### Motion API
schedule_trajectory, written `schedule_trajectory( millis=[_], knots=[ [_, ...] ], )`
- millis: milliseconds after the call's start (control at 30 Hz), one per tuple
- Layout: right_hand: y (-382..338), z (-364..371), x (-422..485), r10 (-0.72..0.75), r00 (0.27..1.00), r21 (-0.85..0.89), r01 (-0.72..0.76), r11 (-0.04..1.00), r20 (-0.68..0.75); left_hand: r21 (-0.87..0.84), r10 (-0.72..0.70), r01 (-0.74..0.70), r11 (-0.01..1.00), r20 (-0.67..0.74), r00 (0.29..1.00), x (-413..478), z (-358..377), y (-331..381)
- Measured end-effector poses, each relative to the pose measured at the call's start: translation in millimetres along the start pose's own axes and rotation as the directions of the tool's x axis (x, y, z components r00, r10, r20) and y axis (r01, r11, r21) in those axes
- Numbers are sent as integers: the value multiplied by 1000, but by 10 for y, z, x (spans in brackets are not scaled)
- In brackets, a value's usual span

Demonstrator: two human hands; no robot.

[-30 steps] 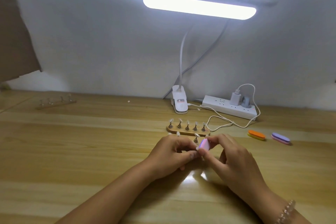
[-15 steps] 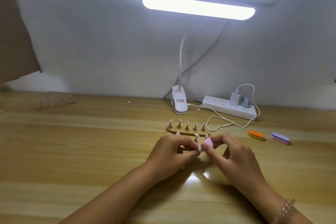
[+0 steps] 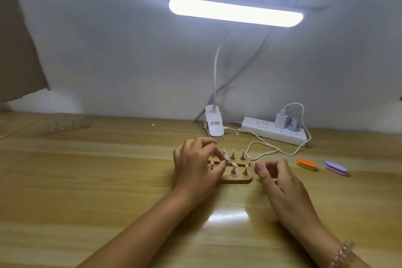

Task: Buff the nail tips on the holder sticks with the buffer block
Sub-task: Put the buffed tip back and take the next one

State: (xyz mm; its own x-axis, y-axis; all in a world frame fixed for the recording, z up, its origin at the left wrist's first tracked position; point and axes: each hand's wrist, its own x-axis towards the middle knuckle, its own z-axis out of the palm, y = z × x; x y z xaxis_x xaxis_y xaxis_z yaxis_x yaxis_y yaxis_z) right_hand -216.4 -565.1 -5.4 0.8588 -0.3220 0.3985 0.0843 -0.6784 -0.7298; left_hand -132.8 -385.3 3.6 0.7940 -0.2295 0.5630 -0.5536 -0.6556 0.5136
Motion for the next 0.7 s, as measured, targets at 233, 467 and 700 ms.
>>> schedule_trajectory(
  millis=[233,467,700],
  knots=[
    [-45,34,-37,-83,991,-118,95,989,106,129,53,-58,990,45,998,-43,91,-44],
    [-96,20,-52,-77,991,-126,90,988,106,168,51,-61,984,61,997,-30,107,-75],
    [-113,16,-65,-80,989,-143,97,985,122,188,61,-68,980,44,997,-28,103,-67]
  ],
)
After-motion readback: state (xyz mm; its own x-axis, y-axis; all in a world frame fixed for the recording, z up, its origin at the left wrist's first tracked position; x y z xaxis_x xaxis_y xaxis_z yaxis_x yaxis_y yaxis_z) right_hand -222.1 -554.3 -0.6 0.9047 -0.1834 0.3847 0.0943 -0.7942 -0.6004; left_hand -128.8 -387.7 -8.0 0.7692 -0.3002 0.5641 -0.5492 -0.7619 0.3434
